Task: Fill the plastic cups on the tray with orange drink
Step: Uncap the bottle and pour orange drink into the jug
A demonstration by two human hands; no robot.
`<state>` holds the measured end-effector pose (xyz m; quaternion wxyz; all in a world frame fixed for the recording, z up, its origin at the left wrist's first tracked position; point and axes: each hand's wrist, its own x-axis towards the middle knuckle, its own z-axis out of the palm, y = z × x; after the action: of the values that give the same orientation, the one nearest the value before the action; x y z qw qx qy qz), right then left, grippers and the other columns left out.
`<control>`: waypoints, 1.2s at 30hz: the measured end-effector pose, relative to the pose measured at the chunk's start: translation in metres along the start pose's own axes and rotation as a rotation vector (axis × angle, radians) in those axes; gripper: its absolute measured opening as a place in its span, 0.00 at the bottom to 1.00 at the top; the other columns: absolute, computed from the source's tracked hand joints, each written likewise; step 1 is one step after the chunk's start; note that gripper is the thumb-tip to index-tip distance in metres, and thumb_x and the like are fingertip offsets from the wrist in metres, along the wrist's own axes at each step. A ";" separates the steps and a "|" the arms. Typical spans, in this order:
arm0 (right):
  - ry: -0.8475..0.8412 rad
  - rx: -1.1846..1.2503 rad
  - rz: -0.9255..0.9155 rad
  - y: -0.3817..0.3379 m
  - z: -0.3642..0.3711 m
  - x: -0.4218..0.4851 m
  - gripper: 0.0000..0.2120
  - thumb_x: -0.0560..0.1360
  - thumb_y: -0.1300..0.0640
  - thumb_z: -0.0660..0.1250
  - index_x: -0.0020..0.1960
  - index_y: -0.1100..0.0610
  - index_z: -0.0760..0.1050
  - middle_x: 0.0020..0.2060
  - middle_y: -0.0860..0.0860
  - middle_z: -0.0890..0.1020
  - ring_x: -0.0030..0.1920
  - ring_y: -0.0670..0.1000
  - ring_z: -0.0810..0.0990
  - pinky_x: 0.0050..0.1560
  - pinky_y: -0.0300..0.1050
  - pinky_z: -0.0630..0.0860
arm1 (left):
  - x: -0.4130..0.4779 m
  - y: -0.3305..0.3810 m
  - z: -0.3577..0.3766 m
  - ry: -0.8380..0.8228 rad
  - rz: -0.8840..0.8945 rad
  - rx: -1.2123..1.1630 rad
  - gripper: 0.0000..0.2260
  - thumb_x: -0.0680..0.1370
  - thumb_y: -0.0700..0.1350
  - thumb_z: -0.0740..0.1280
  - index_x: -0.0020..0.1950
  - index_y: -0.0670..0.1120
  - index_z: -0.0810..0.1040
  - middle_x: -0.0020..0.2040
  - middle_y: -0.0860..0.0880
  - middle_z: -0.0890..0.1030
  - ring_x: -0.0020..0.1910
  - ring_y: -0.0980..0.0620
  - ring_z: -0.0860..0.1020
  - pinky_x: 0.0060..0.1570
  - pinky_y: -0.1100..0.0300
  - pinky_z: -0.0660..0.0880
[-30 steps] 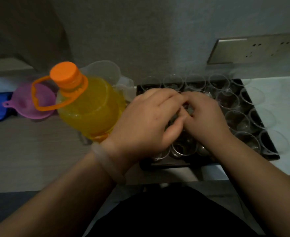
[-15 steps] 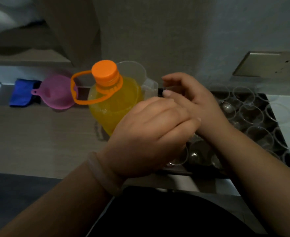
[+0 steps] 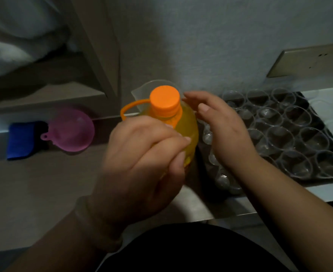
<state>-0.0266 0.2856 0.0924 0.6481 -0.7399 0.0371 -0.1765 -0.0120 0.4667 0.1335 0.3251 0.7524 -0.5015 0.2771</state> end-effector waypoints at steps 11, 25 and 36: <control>0.241 -0.088 -0.073 -0.026 0.021 -0.004 0.20 0.76 0.47 0.56 0.56 0.57 0.78 0.51 0.52 0.83 0.54 0.48 0.82 0.55 0.44 0.76 | -0.022 -0.040 0.012 0.135 -0.360 -0.233 0.12 0.71 0.42 0.72 0.48 0.36 0.75 0.50 0.44 0.72 0.58 0.49 0.73 0.60 0.57 0.69; 0.148 -0.571 -0.204 -0.059 0.037 0.002 0.15 0.73 0.46 0.71 0.55 0.54 0.79 0.48 0.46 0.80 0.50 0.45 0.80 0.51 0.46 0.79 | -0.041 -0.047 0.042 -0.176 -0.462 -0.367 0.49 0.61 0.57 0.77 0.74 0.56 0.50 0.77 0.42 0.41 0.76 0.60 0.43 0.67 0.77 0.49; 0.014 -1.210 -0.301 -0.083 0.036 0.016 0.26 0.74 0.34 0.58 0.48 0.58 0.72 0.35 0.47 0.69 0.35 0.49 0.67 0.34 0.45 0.62 | -0.044 -0.043 0.047 -0.162 -0.529 -0.326 0.52 0.58 0.53 0.80 0.69 0.61 0.46 0.73 0.37 0.57 0.70 0.39 0.63 0.64 0.54 0.62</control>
<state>-0.0147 0.3282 0.1733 0.0818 -0.9720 0.0300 -0.2184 0.0177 0.4680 0.0613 0.4614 0.8142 -0.3504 0.0382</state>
